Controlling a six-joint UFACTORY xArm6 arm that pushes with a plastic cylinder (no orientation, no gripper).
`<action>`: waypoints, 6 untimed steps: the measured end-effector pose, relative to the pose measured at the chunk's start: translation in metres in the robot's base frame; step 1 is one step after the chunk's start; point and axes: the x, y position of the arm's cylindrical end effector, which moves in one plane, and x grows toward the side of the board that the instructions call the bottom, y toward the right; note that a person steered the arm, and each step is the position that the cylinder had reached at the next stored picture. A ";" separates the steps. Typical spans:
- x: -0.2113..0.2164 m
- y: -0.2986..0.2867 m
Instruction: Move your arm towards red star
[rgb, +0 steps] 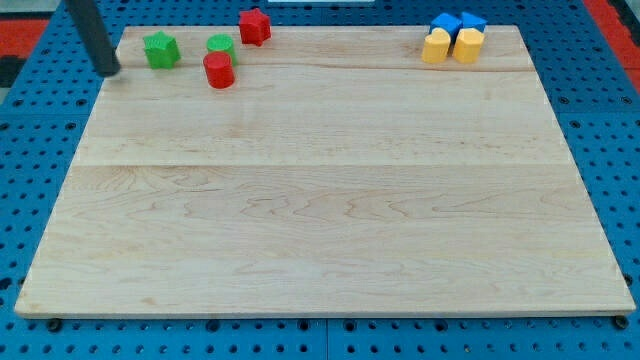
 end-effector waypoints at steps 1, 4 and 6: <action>-0.016 0.000; -0.080 0.072; -0.080 0.125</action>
